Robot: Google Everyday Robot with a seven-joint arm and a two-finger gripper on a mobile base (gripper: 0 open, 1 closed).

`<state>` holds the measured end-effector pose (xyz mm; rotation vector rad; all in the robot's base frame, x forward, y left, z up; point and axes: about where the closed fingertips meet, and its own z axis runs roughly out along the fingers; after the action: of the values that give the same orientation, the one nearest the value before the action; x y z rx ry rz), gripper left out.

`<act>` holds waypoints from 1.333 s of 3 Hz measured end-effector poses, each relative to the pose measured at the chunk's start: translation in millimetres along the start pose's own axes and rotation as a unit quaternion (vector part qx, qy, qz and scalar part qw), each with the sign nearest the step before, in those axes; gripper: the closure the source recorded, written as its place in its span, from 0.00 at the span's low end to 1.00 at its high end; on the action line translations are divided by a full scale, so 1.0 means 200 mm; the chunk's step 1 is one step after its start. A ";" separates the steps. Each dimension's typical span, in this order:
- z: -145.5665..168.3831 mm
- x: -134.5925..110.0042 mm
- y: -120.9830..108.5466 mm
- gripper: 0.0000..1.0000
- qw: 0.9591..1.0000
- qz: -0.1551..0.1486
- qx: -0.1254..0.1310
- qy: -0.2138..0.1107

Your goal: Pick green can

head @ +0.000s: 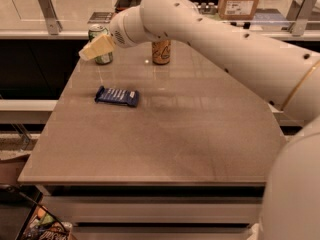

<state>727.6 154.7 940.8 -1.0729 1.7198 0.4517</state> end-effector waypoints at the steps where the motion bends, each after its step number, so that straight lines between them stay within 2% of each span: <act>1: 0.12 0.00 -0.08 0.00 1.000 0.015 0.016 -0.005; 3: 0.35 -0.01 -0.22 0.00 0.999 0.036 0.017 -0.027; 4: 0.43 0.00 -0.24 0.00 0.998 0.046 0.015 -0.039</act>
Offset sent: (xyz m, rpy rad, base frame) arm 0.0865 0.0254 -0.0116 0.0719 0.0029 -0.0662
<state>815.3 190.5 913.5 -0.9460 1.7071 0.5168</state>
